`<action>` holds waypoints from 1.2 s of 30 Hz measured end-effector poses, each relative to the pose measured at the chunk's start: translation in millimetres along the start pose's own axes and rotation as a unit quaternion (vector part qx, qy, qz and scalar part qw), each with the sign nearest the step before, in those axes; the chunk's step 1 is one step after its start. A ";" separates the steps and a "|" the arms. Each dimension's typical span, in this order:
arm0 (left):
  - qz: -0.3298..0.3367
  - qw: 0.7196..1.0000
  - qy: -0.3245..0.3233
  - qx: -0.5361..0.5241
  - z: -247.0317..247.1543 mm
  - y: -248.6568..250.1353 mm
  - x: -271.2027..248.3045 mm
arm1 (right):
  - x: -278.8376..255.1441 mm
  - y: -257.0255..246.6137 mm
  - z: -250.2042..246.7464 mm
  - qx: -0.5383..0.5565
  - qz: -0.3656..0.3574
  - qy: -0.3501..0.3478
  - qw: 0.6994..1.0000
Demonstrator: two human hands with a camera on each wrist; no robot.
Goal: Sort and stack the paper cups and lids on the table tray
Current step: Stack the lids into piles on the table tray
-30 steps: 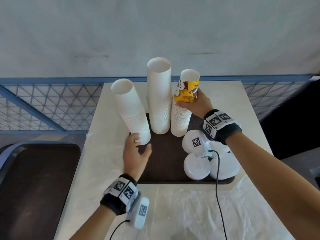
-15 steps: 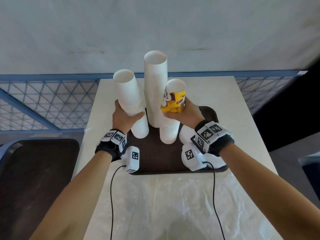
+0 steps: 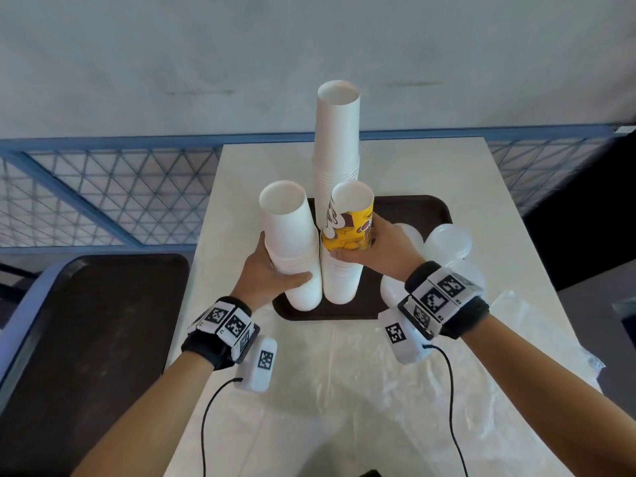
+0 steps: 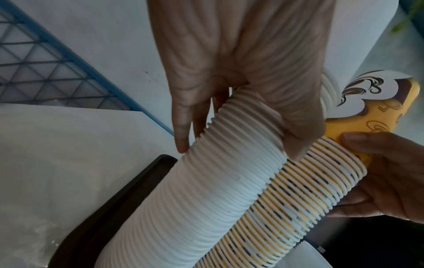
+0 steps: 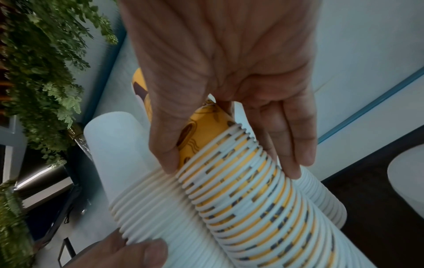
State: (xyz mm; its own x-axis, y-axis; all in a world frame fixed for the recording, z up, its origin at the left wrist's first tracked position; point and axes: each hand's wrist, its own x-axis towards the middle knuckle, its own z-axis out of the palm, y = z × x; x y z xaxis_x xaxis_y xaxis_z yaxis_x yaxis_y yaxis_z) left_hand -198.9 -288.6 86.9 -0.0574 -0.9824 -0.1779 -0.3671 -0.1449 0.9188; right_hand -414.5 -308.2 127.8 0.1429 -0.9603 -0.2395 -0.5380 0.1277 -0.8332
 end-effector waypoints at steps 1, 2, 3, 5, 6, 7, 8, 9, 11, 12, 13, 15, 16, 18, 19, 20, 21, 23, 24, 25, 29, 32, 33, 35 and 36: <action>0.002 1.000 -0.005 0.000 -1.0 -0.4 -2.0 | -2.6 0.3 0.5 -0.002 0.000 0.000 1.000; 0.004 1.000 -0.011 0.003 -1.9 -0.2 -3.6 | -5.3 0.3 0.9 -0.008 0.000 -0.003 1.000; 0.005 1.000 -0.016 0.007 -2.8 0.5 -4.7 | -8.3 0.2 1.4 -0.014 0.000 -0.004 1.000; 0.003 1.000 -0.020 0.016 -4.0 0.8 -5.6 | -14.4 0.2 2.7 -0.023 0.000 -0.001 1.000; 0.002 1.000 -0.021 0.018 -4.4 0.6 -6.2 | -17.6 -0.1 3.2 -0.025 0.001 0.005 1.000; 0.004 1.000 -0.022 0.018 -4.6 0.0 -6.8 | -20.4 -0.4 3.7 -0.026 0.001 0.013 1.000; 0.007 1.000 -0.025 0.013 -4.5 -0.2 -7.7 | -22.5 -0.3 4.1 -0.027 0.002 0.021 0.999; 0.010 1.000 -0.027 0.008 -4.1 -0.6 -8.5 | -24.0 -0.3 4.5 -0.025 0.005 0.029 0.999; 0.009 1.000 -0.027 0.001 -2.6 0.1 -9.3 | -25.3 0.2 5.8 -0.018 0.008 0.043 0.999; 0.007 1.000 -0.026 0.000 -2.2 -0.3 -8.7 | -25.1 0.7 6.4 -0.018 0.009 0.046 0.999; 0.006 1.000 -0.026 0.000 -1.7 -0.7 -8.1 | -24.9 1.1 7.0 -0.022 0.008 0.046 0.999; 0.007 1.000 -0.024 -0.001 -1.5 -1.6 -7.9 | -24.2 1.6 7.9 -0.029 0.007 0.045 0.999; 0.010 1.000 -0.022 -0.003 -1.7 -2.8 -7.8 | -23.8 1.7 8.3 -0.028 0.006 0.045 0.999; 0.011 1.000 -0.018 -0.006 -1.4 -5.4 -7.9 | -23.9 1.1 8.3 -0.024 0.006 0.045 0.999; 0.010 1.000 -0.019 -0.004 -1.7 -6.8 -7.6 | -24.0 0.7 8.4 -0.024 0.005 0.047 0.999; 0.005 1.000 -0.025 -0.001 -2.2 -8.5 -6.9 | -24.2 0.9 8.7 -0.023 0.005 0.048 0.999; 0.000 0.999 -0.036 0.000 -3.6 -10.1 -6.1 | -24.7 0.6 9.1 -0.021 0.005 0.049 0.999; -0.009 0.997 -0.075 0.009 -11.1 -12.7 -4.8 | -25.3 1.6 10.7 -0.018 0.005 0.051 0.999; -0.010 0.995 -0.099 0.026 -16.5 -13.5 -4.5 | -25.5 2.9 11.5 -0.016 0.004 0.052 0.999; -0.007 0.991 -0.124 0.054 -22.9 -15.0 -3.1 | -25.5 4.3 12.3 -0.016 0.003 0.051 0.999; -0.016 0.975 -0.160 0.153 -61.8 -15.8 22.0 | -23.9 11.3 16.3 0.001 -0.003 0.053 0.999; -0.004 0.988 -0.102 0.115 -91.0 4.2 61.6 | -24.1 15.7 20.7 0.029 -0.017 0.062 0.998; 0.006 0.991 -0.089 0.100 -96.8 15.9 76.0 | -24.5 17.4 22.8 0.036 -0.021 0.066 0.997; 0.034 0.991 -0.084 0.094 -100.6 44.1 103.0 | -25.2 21.9 27.4 0.053 -0.026 0.074 0.996; 0.050 0.989 -0.092 0.101 -98.7 58.8 115.6 | -25.1 24.5 29.4 0.062 -0.026 0.075 0.995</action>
State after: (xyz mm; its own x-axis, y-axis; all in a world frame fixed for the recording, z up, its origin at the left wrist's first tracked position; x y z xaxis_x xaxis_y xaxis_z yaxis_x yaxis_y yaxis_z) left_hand -135.5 -422.3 155.2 -0.2639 -0.9498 -0.1683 -0.5278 -0.0038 0.8493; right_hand -406.8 -273.7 98.7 0.0372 -0.9916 -0.1242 -0.4259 0.0967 -0.8996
